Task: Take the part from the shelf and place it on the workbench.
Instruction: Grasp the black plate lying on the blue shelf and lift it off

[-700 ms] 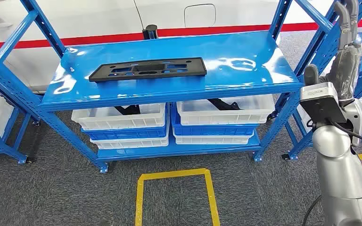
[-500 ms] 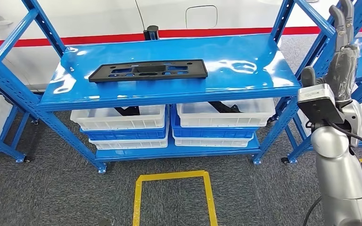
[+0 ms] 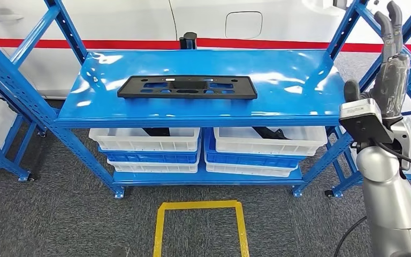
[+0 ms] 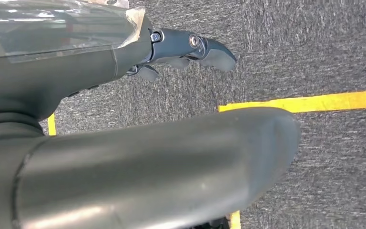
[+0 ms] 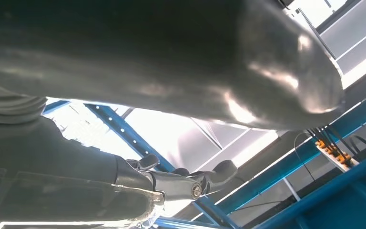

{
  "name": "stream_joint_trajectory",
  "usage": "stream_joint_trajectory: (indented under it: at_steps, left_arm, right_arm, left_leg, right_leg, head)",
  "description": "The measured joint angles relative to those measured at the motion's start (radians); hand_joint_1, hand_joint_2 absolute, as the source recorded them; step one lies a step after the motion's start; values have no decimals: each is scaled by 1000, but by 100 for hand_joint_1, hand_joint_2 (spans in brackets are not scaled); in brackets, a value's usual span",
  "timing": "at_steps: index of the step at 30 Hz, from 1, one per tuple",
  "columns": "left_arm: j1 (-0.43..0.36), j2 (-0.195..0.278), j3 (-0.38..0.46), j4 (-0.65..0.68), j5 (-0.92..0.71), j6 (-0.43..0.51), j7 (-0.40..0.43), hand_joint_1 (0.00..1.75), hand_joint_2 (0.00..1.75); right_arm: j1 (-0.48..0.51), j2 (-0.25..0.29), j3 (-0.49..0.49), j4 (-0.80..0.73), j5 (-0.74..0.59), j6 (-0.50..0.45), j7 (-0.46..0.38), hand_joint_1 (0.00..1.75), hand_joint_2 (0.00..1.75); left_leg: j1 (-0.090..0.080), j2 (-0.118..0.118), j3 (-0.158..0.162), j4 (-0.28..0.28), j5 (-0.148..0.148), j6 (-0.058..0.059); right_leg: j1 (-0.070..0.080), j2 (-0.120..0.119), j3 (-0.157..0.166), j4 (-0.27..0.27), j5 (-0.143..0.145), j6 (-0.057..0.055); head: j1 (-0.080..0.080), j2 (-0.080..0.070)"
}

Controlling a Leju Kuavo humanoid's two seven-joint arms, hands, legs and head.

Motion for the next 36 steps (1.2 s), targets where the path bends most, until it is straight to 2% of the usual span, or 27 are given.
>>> stream_joint_trajectory:
  at_steps: [1, 2, 3, 5, 8, 9, 10, 12, 13, 14, 15, 16, 17, 18, 19, 21, 23, 24, 25, 27, 28, 29, 30, 32, 33, 34, 36]
  left_arm:
    - [0, 0, 0, 0, 0, -1, 0, 0, 0]
    - [0, -1, 0, 0, 0, -1, 0, 0, 0]
    - [0, -1, 0, 0, 0, -2, 1, 0, 0]
    - [0, -1, 0, 0, 0, -2, 2, 0, 0]
    - [-1, 0, 0, -1, 1, -2, 3, 0, 0]
    - [-2, 0, 0, -1, 2, -1, 4, 0, 0]
    - [-1, 0, 0, -1, 4, -1, 4, 0, 0]
    - [1, -1, 0, -1, 9, -1, 3, 0, 0]
    - [3, 0, 0, -1, 12, 0, 3, 0, 0]
    - [4, 0, 0, 0, 14, 0, 2, 0, 0]
    - [4, 1, 0, 0, 16, 1, 0, 0, 0]
    - [5, 1, 0, 0, 17, 1, -1, 0, 0]
    - [4, 2, 0, 0, 18, 1, -3, 0, 0]
    - [4, 2, 0, 0, 18, 1, -4, 0, 0]
    - [4, 2, 0, 0, 19, 1, -6, 0, 0]
    - [5, 3, 0, 0, 19, 0, -8, 0, 0]
    - [6, 3, 0, -1, 18, -1, -11, 0, 0]
    - [6, 4, 0, -1, 18, -2, -12, 0, 0]
    - [6, 3, 0, -1, 17, -2, -12, 0, 0]
    - [6, 2, 0, -1, 16, -4, -12, 0, 0]
    - [7, 2, 0, -1, 16, -4, -12, 0, 0]
    - [8, 2, 0, 0, 16, -4, -12, 0, 0]
    - [9, 2, 0, 0, 15, -4, -12, 0, 0]
    - [9, 2, 0, 0, 15, -4, -12, 0, 0]
    - [9, 1, 0, 0, 14, -4, -12, 0, 0]
    - [9, 1, 0, 0, 14, -4, -12, 0, 0]
    - [9, 1, 0, 0, 14, -4, -12, 0, 0]
  right_arm:
    - [-1, 0, 0, 1, 0, 0, 0, 0, 0]
    - [-2, -1, 0, 2, 0, 0, -1, 0, 0]
    - [-2, -2, 0, 3, -1, 0, -2, 0, 0]
    - [-3, -4, 2, 5, -1, 0, -3, 0, 0]
    - [-4, -4, 3, 7, -2, 1, -3, 0, 0]
    - [-4, -4, 4, 7, -2, 2, -4, 0, 0]
    - [-5, -3, 5, 8, -2, 3, -4, 0, 0]
    - [-6, 1, 8, 10, -3, 8, -5, 0, 0]
    - [-6, 3, 11, 12, -3, 10, -6, 0, 0]
    - [-7, 5, 13, 14, -3, 12, -6, 0, 0]
    - [-8, 8, 16, 16, -3, 12, -7, 0, 0]
    - [-11, 10, 19, 18, -3, 13, -7, 0, 0]
    - [-15, 12, 22, 20, -3, 13, -8, 0, 0]
    - [-20, 13, 24, 21, -3, 14, -8, 0, 0]
    - [-25, 14, 27, 23, -3, 14, -9, 0, 0]
    - [-29, 16, 31, 26, -3, 15, -9, 0, 0]
    - [-31, 15, 32, 27, -3, 15, -9, 0, 0]
    - [-32, 14, 33, 28, -3, 15, -9, 0, 0]
    - [-32, 13, 32, 29, -3, 14, -9, 0, 0]
    - [-28, 10, 32, 33, -4, 14, -9, 0, 0]
    - [-25, 9, 32, 35, -4, 14, -9, 0, 0]
    - [-22, 8, 32, 38, -4, 14, -9, 0, 0]
    - [-20, 7, 32, 40, -4, 13, -9, 0, 0]
    - [-20, 5, 32, 42, -4, 13, -9, 0, 0]
    - [-21, 3, 32, 43, -4, 13, -9, 0, 0]
    - [-21, 2, 32, 43, -5, 13, -9, 0, 0]
    - [-21, 1, 32, 44, -5, 13, -9, 0, 0]
  left_leg:
    - [0, -3, 7, 1, -7, -4]
    - [-2, -6, 12, 4, -15, -9]
    - [-4, -8, 15, 7, -23, -13]
    - [-8, -9, 17, 10, -34, -21]
    - [-4, -4, 8, 34, -53, -34]
    - [-1, 0, -11, 73, -70, -41]
    - [3, 4, -45, 134, -93, -48]
    - [10, 10, -131, 270, -132, -58]
    - [13, 12, -164, 307, -131, -61]
    - [15, 13, -176, 303, -109, -61]
    - [16, 14, -168, 260, -69, -60]
    - [17, 15, -142, 187, -20, -57]
    - [16, 17, -113, 115, 16, -53]
    - [14, 18, -88, 61, 37, -49]
    - [11, 18, -73, 31, 43, -46]
    - [4, 15, -65, 23, 35, -36]
    - [4, 13, -52, 9, 34, -22]
    - [5, 12, -43, 2, 34, -15]
    - [6, 12, -34, -3, 32, -9]
    - [1, 10, -23, -5, 21, 1]
    - [-1, 8, -16, -4, 15, 4]
    - [-3, 6, -8, -4, 8, 5]
    - [-4, 3, 2, -4, 0, 4]
    - [-6, -2, 23, -3, -17, -1]
    - [-8, -4, 31, -1, -26, -4]
    - [-11, -5, 35, 0, -35, -8]
    - [-13, -5, 38, 2, -47, -16]
  right_leg:
    - [-1, 0, 26, -76, 40, 9]
    - [0, 0, 55, -143, 73, 12]
    - [0, 0, 75, -188, 93, 8]
    - [4, 1, 88, -210, 99, -13]
    - [-5, 2, 98, -213, 93, -39]
    - [-9, 1, 105, -214, 89, -47]
    - [-9, 0, 111, -214, 84, -53]
    - [-9, -1, 122, -214, 74, -59]
    - [-9, -1, 127, -214, 68, -59]
    - [-9, -1, 134, -214, 62, -57]
    - [-10, 0, 142, -214, 56, -54]
    - [-10, 0, 152, -214, 49, -51]
    - [-9, 0, 160, -215, 42, -47]
    - [-7, 0, 165, -215, 36, -41]
    - [-5, 1, 168, -217, 30, -35]
    - [-5, 0, 173, -225, 25, -22]
    - [-6, -2, 171, -217, 17, -13]
    - [-5, -2, 155, -186, 6, -12]
    - [-4, -2, 123, -130, -12, -15]
    - [-1, 0, 32, 13, -48, -20]
    - [0, 1, -7, 62, -52, -18]
    - [1, 1, -28, 71, -37, -13]
    - [1, 1, -27, 38, -6, -4]
    - [1, 0, 19, -107, 80, 9]
    - [3, 0, 44, -169, 110, 7]
    - [5, 0, 62, -208, 126, 0]
    - [9, 2, 73, -221, 126, -21]
  head:
    - [1, 0]
    - [2, 0]
    - [3, 0]
    - [2, 0]
    - [-1, 0]
    - [-3, 0]
    - [-6, 0]
    - [-7, 0]
    - [-8, 0]
    - [-8, 0]
    - [-8, 0]
    - [-8, 0]
    - [-8, 0]
    - [-7, 0]
    - [-7, 0]
    - [-7, 0]
    - [-6, 0]
    - [-5, 0]
    - [-3, 0]
    - [-2, 0]
    - [-2, 0]
    - [-2, 0]
    - [-2, 0]
    - [-1, 0]
    - [-1, 0]
    - [-1, 0]
    - [-3, 0]
